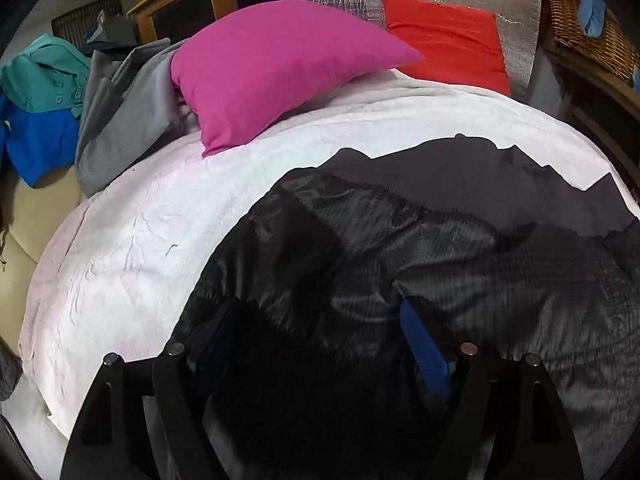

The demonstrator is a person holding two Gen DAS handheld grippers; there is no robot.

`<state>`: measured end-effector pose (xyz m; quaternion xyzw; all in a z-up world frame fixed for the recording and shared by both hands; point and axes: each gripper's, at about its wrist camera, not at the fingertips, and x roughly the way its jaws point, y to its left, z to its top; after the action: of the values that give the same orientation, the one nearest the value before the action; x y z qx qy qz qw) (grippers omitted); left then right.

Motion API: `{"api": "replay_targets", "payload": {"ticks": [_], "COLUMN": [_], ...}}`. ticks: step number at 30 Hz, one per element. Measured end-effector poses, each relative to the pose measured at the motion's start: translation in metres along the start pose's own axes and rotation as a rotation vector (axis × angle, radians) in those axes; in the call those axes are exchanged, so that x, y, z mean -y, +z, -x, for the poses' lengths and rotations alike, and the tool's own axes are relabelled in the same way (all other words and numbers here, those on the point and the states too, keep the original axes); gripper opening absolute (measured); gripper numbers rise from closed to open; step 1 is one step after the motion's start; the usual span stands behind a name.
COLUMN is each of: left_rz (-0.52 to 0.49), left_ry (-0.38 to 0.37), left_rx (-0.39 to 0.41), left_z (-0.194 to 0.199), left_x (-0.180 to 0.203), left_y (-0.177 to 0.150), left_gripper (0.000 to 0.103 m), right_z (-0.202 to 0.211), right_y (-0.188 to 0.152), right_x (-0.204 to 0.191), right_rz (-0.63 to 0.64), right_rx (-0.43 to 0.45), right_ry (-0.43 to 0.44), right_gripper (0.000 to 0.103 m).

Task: Fold large clothes

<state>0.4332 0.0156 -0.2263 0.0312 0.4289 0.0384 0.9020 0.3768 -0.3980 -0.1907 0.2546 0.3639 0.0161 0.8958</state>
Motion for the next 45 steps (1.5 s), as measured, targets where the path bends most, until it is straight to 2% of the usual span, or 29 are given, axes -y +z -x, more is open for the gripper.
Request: {"api": "replay_targets", "payload": {"ticks": [4, 6, 10, 12, 17, 22, 24, 26, 28, 29, 30, 32, 35, 37, 40, 42, 45], "left_rz": [0.021, 0.012, -0.004, -0.004, -0.019, -0.081, -0.116, -0.143, -0.175, -0.204, -0.219, -0.251, -0.235, -0.190, -0.176, -0.196, -0.225], "left_ry": [-0.013, -0.026, -0.068, -0.087, -0.083, -0.115, -0.146, -0.160, -0.146, -0.130, -0.117, -0.076, -0.083, -0.096, -0.076, -0.057, 0.002], "left_rx": [-0.008, 0.004, 0.027, 0.027, 0.008, 0.099, 0.133, 0.127, 0.063, 0.004, -0.015, 0.002, 0.009, 0.011, 0.044, 0.071, 0.059], "left_z": [-0.007, -0.008, -0.021, -0.026, -0.007, 0.047, 0.067, 0.074, 0.062, 0.047, 0.039, 0.036, 0.045, 0.053, 0.069, 0.078, 0.073], "left_x": [-0.001, 0.001, 0.007, 0.008, 0.010, 0.017, 0.022, 0.030, 0.041, 0.049, 0.052, 0.059, 0.057, 0.049, 0.046, 0.050, 0.055], "left_y": [0.001, 0.002, 0.005, 0.007, 0.011, -0.001, -0.012, -0.021, -0.030, -0.037, -0.039, -0.043, -0.043, -0.044, -0.053, -0.062, -0.071], "left_gripper": [0.083, 0.083, 0.084, 0.084, 0.084, 0.084, 0.084, 0.085, 0.085, 0.085, 0.086, 0.088, 0.088, 0.088, 0.088, 0.088, 0.093], "right_z": [-0.021, -0.045, -0.090, -0.099, -0.067, -0.008, 0.008, 0.010, -0.008, -0.022, -0.030, -0.028, -0.005, 0.018, 0.044, 0.047, 0.021], "right_y": [0.013, 0.016, 0.018, 0.022, 0.014, -0.006, -0.021, -0.040, -0.060, -0.070, -0.076, -0.077, -0.076, -0.079, -0.085, -0.090, -0.103], "right_x": [-0.033, -0.037, -0.016, -0.011, -0.016, -0.048, -0.062, -0.073, -0.079, -0.079, -0.081, -0.091, -0.083, -0.072, -0.060, -0.054, -0.046], "right_rz": [0.083, 0.065, -0.035, -0.070, -0.060, 0.084, 0.135, 0.174, 0.200, 0.205, 0.222, 0.284, 0.213, 0.187, 0.193, 0.187, 0.202], "right_rx": [0.000, -0.054, -0.126, -0.123, -0.083, 0.017, 0.029, -0.017, -0.113, -0.170, -0.195, -0.180, -0.142, -0.084, -0.017, -0.039, -0.159], "right_ry": [0.025, 0.018, -0.113, -0.105, -0.116, 0.014, 0.062, 0.078, 0.016, -0.020, -0.045, -0.074, 0.003, -0.049, -0.120, -0.142, -0.185], "right_gripper": [0.043, 0.043, 0.043, 0.043, 0.044, 0.045, 0.058, 0.061, 0.061, 0.061, 0.061, 0.061, 0.060, 0.060, 0.059, 0.058, 0.058]}}
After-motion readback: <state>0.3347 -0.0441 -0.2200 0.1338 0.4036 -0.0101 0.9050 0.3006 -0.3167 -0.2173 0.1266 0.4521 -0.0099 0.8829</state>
